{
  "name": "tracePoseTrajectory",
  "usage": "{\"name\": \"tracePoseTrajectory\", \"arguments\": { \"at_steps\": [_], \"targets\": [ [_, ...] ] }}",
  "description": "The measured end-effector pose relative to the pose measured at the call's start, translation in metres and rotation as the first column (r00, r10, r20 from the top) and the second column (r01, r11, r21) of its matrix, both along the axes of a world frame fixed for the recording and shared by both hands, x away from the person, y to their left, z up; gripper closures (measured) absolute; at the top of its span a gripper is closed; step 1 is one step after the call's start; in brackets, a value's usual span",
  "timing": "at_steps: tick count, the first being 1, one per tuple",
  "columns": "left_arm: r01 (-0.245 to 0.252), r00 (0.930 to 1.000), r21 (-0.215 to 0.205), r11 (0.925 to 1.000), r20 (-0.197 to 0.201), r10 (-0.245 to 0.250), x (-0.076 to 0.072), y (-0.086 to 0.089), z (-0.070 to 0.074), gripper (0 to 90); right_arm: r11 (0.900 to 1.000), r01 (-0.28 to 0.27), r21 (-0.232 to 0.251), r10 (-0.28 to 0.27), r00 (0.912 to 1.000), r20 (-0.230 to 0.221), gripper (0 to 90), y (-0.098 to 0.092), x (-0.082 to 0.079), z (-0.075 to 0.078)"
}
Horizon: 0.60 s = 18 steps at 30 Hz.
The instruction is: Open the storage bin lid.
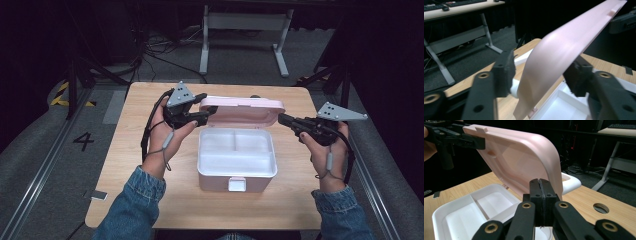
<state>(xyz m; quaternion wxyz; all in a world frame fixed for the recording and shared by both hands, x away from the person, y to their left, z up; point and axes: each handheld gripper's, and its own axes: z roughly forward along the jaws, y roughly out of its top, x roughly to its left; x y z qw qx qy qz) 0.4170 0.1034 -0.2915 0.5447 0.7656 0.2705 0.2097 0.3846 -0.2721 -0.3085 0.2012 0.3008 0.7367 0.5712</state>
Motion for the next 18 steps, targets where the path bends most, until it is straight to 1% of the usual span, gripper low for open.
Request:
{"name": "tracePoseTrajectory", "arguments": {
  "at_steps": [2,3,4,6,9,12,18],
  "targets": [
    [0.005,0.9999,0.002,1.0,-0.012,-0.005,0.001,-0.001,0.001,57.8,1.0,0.001,0.0,-0.001,1.0,0.0,90.0,0.0,0.0,0.0],
    [0.002,0.9999,0.005,1.0,-0.011,-0.002,0.001,-0.001,0.001,60.4,1.0,-0.001,0.0,0.001,1.0,-0.002,89.7,0.0,0.0,0.0],
    [0.0,1.0,0.009,1.0,-0.005,0.0,0.001,-0.002,0.001,60.9,1.0,-0.001,0.0,0.001,1.0,-0.001,89.2,0.0,0.0,-0.001],
    [0.0,1.0,0.014,0.9999,-0.008,0.0,0.002,-0.002,0.002,61.4,1.0,0.001,0.0,-0.001,1.0,-0.004,88.6,0.0,0.0,-0.001],
    [0.002,1.0,0.01,0.9999,-0.007,-0.002,0.003,-0.001,0.002,62.2,1.0,-0.005,-0.003,0.005,0.9998,-0.019,86.3,-0.002,0.0,0.0],
    [0.005,0.9999,0.009,0.9999,-0.01,-0.005,0.003,0.0,0.002,62.6,1.0,-0.004,-0.007,0.004,0.9997,-0.024,83.5,-0.003,-0.001,0.001],
    [0.0,1.0,0.013,0.9999,-0.009,0.0,0.006,0.0,0.003,63.1,1.0,0.01,-0.003,-0.01,0.9996,-0.027,78.7,-0.014,-0.006,0.005]
  ]
}}
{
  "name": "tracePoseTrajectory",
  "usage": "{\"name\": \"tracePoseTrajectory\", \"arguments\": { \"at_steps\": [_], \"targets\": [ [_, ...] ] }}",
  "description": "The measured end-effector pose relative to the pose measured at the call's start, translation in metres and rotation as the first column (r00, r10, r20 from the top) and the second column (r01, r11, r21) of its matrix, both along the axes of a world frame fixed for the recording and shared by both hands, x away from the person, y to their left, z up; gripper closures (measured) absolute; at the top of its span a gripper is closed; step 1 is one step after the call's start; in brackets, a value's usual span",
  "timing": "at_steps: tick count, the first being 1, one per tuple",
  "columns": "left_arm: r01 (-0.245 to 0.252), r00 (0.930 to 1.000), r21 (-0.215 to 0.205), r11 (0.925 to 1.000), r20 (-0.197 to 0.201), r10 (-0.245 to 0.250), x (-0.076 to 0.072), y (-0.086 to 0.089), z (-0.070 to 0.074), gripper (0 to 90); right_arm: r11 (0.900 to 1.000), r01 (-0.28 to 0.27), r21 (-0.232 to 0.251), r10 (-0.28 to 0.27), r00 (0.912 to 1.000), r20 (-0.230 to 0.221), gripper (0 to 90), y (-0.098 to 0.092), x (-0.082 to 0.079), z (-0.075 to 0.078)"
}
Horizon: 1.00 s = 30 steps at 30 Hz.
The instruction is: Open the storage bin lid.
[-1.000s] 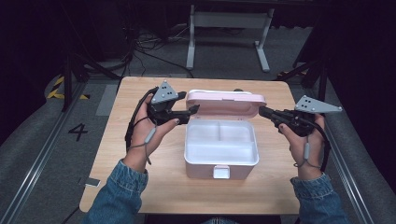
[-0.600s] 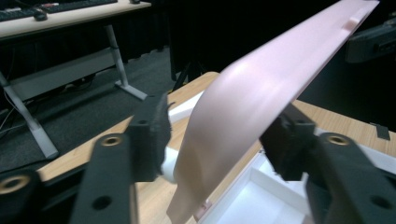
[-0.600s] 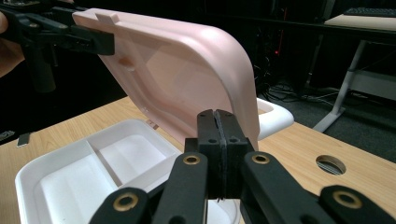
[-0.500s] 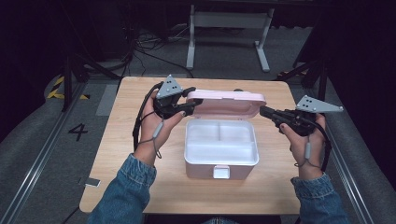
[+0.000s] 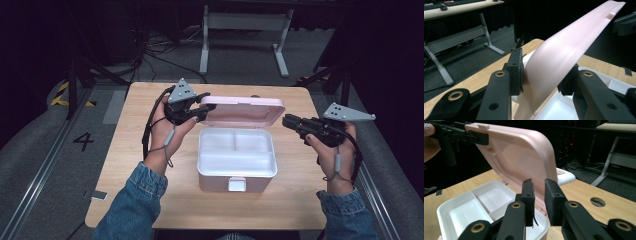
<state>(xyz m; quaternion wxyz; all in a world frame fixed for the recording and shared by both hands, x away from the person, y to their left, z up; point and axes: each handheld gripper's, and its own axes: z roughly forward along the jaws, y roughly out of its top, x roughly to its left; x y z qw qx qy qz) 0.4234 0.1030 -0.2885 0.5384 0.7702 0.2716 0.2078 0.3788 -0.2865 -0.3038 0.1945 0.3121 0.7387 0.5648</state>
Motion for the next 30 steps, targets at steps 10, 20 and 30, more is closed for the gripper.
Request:
{"name": "tracePoseTrajectory", "arguments": {
  "at_steps": [10,20,30],
  "targets": [
    [-0.005,0.9998,0.005,1.0,-0.02,0.005,0.018,-0.001,0.003,64.8,0.998,0.059,0.013,-0.059,0.9983,-0.003,78.0,-0.027,-0.008,0.001],
    [-0.005,0.9985,0.0,1.0,-0.054,0.005,0.037,0.0,0.003,66.7,0.992,0.114,0.045,-0.114,0.9934,-0.011,77.7,-0.051,-0.014,0.003],
    [-0.023,0.995,-0.011,0.9997,-0.097,0.022,0.058,-0.002,0.001,66.8,0.99,0.133,0.052,-0.132,0.991,-0.02,77.1,-0.063,-0.014,0.001]
  ]
}}
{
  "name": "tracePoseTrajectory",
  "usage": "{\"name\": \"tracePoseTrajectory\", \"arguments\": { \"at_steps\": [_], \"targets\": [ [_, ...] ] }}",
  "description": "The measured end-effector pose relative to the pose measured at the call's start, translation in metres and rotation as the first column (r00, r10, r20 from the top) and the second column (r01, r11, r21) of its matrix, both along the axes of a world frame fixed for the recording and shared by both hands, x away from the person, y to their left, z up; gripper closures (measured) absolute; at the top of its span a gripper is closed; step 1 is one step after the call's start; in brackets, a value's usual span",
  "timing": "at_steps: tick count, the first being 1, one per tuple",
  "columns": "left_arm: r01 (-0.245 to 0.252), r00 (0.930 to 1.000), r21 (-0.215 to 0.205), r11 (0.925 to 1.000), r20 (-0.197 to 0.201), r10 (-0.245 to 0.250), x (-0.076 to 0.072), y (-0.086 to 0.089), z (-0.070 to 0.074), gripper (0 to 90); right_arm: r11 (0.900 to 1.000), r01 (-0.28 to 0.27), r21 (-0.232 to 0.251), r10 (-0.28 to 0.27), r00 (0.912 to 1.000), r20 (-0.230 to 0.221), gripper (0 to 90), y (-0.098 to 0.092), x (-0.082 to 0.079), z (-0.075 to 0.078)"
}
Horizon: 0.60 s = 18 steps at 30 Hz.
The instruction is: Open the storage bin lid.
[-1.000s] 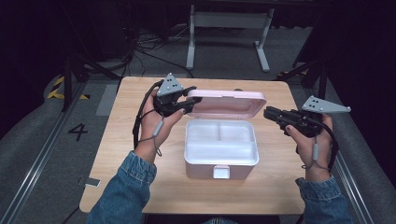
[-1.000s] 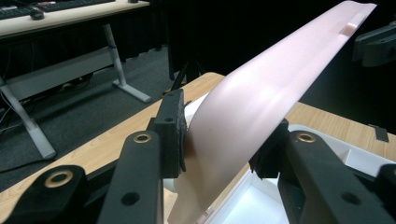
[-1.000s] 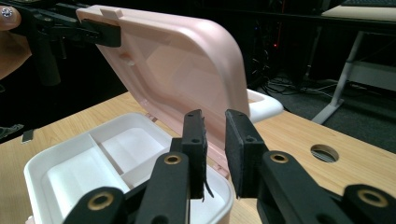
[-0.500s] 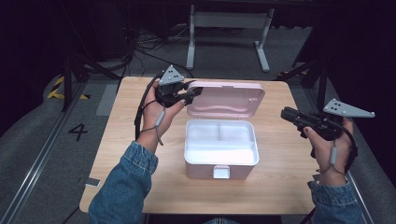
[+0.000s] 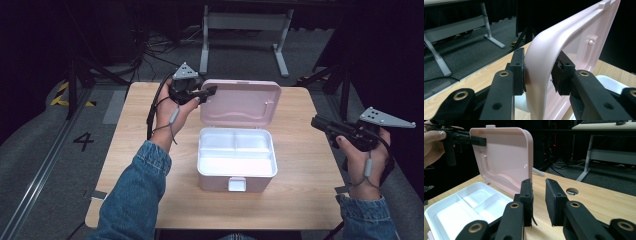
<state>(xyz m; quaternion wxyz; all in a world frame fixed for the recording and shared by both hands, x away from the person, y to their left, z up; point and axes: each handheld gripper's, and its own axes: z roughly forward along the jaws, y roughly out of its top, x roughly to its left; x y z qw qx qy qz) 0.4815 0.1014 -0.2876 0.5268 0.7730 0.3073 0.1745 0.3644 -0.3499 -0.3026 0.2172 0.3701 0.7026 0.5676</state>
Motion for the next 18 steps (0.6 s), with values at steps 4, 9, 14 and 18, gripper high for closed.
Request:
{"name": "tracePoseTrajectory", "arguments": {
  "at_steps": [4,9,14,18],
  "targets": [
    [-0.011,0.9999,-0.012,0.9999,-0.01,0.011,0.009,0.0,-0.003,66.6,1.0,0.005,0.005,-0.004,0.9999,-0.012,76.8,-0.003,0.0,-0.001],
    [-0.028,0.9991,-0.043,0.9987,-0.033,0.026,0.017,-0.001,-0.008,66.0,1.0,0.007,0.004,-0.007,0.9998,-0.019,76.2,-0.004,0.001,-0.002],
    [-0.036,0.997,-0.058,0.9977,-0.071,0.032,0.025,-0.001,-0.011,65.6,1.0,0.01,0.001,-0.01,0.9998,-0.019,75.4,-0.005,0.003,-0.003],
    [-0.047,0.9953,-0.053,0.9975,-0.087,0.042,0.03,-0.002,-0.012,65.0,1.0,0.012,0.008,-0.012,0.9995,-0.029,75.0,-0.006,0.004,-0.005]
  ]
}}
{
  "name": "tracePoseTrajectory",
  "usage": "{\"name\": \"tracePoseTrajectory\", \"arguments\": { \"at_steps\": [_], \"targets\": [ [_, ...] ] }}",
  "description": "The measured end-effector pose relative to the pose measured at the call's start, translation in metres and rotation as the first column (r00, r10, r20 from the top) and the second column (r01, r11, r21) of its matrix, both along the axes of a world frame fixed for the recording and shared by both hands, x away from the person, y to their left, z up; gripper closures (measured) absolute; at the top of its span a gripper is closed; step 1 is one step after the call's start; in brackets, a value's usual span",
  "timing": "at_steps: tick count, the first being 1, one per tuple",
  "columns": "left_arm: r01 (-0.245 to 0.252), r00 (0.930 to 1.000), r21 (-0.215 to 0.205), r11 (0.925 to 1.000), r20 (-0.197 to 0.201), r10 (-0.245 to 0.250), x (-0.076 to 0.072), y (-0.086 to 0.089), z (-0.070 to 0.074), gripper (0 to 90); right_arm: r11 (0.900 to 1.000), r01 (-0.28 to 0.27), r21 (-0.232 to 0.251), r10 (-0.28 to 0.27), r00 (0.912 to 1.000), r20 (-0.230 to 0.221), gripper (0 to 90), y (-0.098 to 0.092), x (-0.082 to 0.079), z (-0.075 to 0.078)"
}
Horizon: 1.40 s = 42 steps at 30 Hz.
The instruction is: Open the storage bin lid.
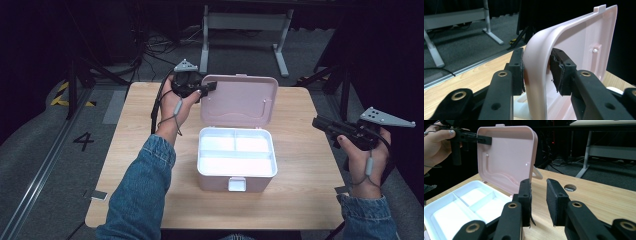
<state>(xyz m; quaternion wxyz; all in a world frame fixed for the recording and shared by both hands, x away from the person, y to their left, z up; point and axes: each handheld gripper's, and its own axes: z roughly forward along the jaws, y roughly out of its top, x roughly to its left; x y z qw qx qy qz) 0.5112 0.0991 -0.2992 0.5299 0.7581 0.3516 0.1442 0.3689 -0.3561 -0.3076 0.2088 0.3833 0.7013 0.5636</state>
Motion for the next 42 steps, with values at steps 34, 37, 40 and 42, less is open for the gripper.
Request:
{"name": "tracePoseTrajectory", "arguments": {
  "at_steps": [34,37,40,42],
  "targets": [
    [-0.052,0.9985,0.029,0.9982,-0.014,0.053,0.023,-0.005,-0.02,58.7,1.0,0.004,0.0,-0.004,0.9997,-0.026,73.7,-0.002,0.007,-0.006],
    [-0.055,0.9982,0.036,0.9978,-0.021,0.056,0.025,-0.005,-0.022,58.4,1.0,0.003,0.004,-0.003,0.9997,-0.025,73.7,-0.003,0.007,-0.006],
    [-0.061,0.9977,0.031,0.9976,-0.027,0.062,0.028,-0.005,-0.026,57.8,1.0,0.005,0.006,-0.004,0.9997,-0.026,73.7,-0.004,0.007,-0.007],
    [-0.065,0.9974,0.027,0.9975,-0.03,0.066,0.029,-0.006,-0.027,57.5,1.0,0.006,0.005,-0.006,0.9996,-0.027,73.6,-0.004,0.008,-0.007]
  ]
}}
